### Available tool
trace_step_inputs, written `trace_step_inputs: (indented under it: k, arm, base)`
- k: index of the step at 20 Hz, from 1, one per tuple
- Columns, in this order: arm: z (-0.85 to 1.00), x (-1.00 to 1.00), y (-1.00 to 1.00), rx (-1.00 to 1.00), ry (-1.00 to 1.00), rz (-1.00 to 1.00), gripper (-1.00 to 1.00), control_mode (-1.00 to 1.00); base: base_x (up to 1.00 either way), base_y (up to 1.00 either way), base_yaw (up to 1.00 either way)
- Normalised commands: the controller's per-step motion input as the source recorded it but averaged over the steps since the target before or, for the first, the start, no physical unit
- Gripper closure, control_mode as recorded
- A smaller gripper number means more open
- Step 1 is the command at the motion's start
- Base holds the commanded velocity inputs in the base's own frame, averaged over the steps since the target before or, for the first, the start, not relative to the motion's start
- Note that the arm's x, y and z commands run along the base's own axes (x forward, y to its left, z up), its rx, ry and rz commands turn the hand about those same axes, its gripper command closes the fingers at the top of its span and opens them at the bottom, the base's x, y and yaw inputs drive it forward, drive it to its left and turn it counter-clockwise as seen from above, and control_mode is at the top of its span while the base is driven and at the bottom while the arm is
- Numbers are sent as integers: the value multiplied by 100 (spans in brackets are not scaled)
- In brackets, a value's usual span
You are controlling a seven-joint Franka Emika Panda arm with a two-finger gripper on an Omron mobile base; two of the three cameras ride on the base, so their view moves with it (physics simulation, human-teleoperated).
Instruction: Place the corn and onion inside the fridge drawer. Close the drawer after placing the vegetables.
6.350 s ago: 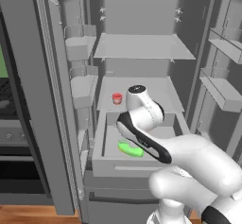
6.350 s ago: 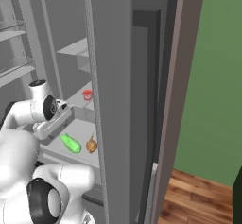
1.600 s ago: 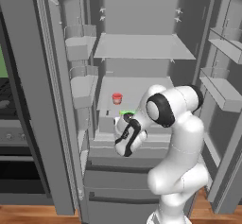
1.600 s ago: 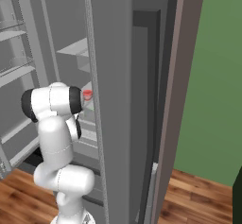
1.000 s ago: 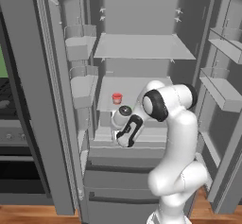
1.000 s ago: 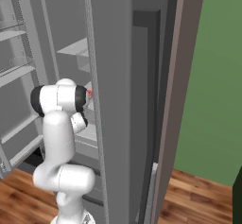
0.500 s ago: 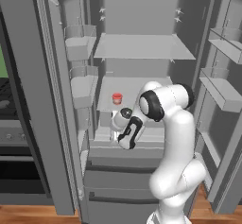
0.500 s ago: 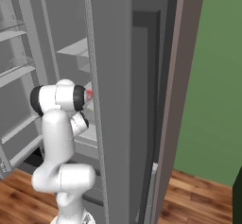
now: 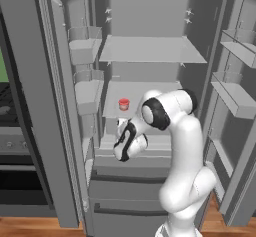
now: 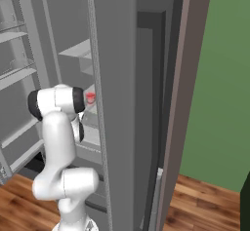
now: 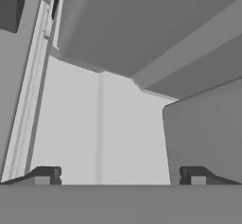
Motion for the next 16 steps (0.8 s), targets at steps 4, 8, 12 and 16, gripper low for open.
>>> trace_step_inputs:
  k: [4,8,12,16]
  arm:
    - [16,7,0,0,0,-4,-100,-100]
    - [27,-37,0,0,-1,-2,-100,-100]
    - [50,-68,-9,0,-3,-2,-100,-100]
    - [57,-78,-24,0,0,-2,-100,-100]
  base:
    - [0,0,0]
    - [0,0,0]
    - [0,0,0]
    - [0,0,0]
